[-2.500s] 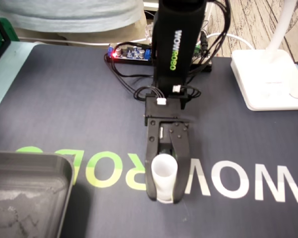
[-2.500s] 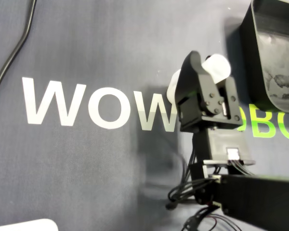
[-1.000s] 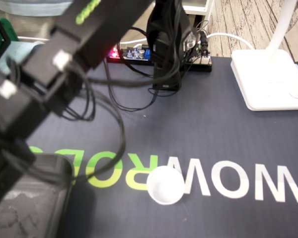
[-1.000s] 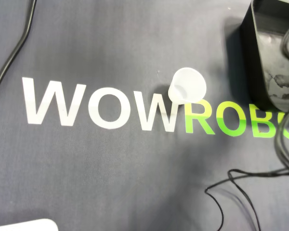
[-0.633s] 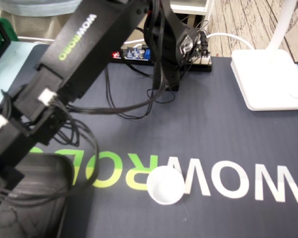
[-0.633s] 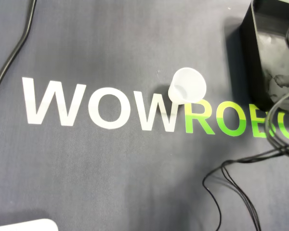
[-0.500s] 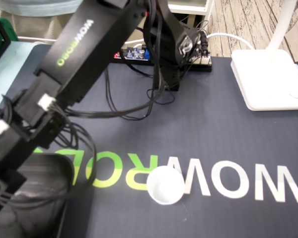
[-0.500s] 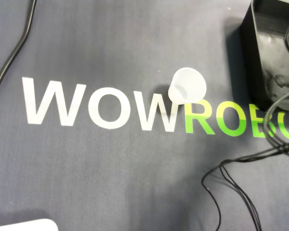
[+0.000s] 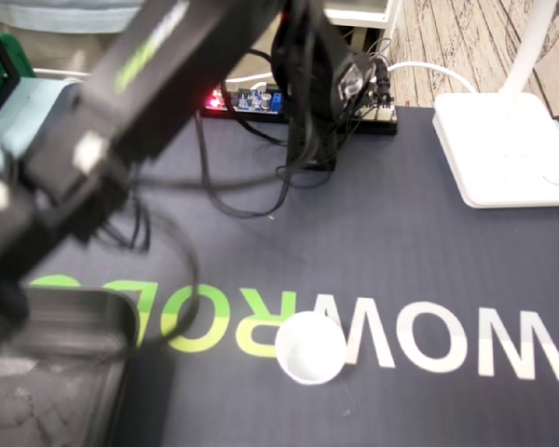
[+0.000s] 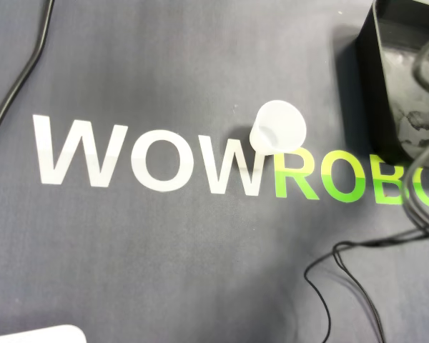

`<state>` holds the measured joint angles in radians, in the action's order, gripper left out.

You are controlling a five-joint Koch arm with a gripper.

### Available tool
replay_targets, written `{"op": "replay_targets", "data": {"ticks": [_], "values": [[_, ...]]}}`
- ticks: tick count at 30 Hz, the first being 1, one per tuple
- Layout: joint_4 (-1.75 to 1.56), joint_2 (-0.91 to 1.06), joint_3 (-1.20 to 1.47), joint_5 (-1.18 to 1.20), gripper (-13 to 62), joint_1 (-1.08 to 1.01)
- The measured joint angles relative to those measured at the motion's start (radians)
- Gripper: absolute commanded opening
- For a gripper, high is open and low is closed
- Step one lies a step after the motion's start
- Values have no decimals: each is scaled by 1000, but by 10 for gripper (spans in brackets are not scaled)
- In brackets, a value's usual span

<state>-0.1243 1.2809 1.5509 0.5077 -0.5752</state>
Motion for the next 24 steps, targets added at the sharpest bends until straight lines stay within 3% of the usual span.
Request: {"op": "replay_targets", "data": {"ticks": [7,12,24], "values": [[-32,319,407,-509,8,169],[-262,572,816,-983,7,387],[-310,673,966,-1761,7,629]]}}
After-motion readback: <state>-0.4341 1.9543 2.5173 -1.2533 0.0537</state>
